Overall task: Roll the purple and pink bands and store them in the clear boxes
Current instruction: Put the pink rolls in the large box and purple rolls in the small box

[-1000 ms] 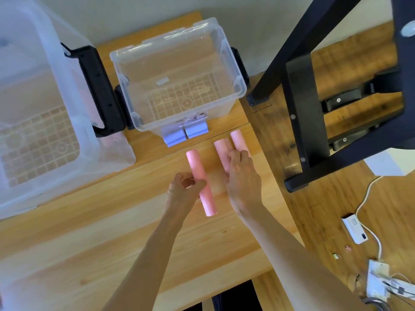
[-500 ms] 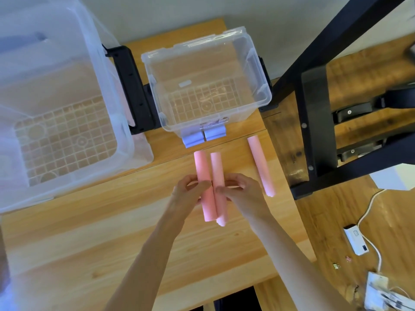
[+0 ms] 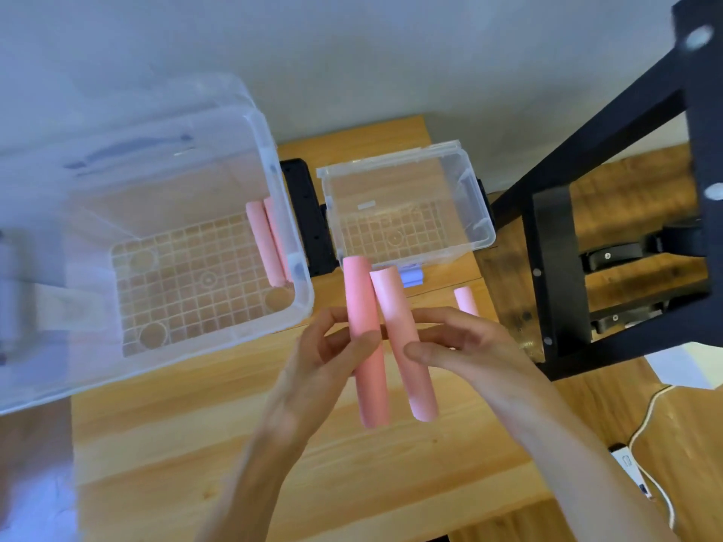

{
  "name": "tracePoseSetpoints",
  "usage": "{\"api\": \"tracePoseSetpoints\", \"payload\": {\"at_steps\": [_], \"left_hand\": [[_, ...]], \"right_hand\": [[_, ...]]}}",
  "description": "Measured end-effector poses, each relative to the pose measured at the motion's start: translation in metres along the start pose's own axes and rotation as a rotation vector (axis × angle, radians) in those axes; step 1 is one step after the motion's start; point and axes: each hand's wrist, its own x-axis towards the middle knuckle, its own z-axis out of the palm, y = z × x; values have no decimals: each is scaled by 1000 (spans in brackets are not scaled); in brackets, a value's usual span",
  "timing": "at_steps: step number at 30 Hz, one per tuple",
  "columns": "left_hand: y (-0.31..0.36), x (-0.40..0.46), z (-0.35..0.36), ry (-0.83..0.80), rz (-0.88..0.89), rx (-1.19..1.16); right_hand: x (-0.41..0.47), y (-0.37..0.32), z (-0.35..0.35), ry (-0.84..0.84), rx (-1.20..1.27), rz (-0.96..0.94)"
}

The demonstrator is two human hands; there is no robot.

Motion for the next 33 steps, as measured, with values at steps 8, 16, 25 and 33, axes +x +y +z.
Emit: {"api": "tracePoseSetpoints", "payload": {"at_steps": [8,16,25,33], "left_hand": [[64,-9,-81,120,73,-83],[49,50,-184,256,-106,-71],[13,106,-236,236,-284,65],[-7,142,-245,202,-335,87]], "right_hand": [[17,-77,77,-18,-65,-255],[107,-95,173,15,-221,-163],[210,-54,226,235,-289,86],[250,-41,233,378,-269,93]]}}
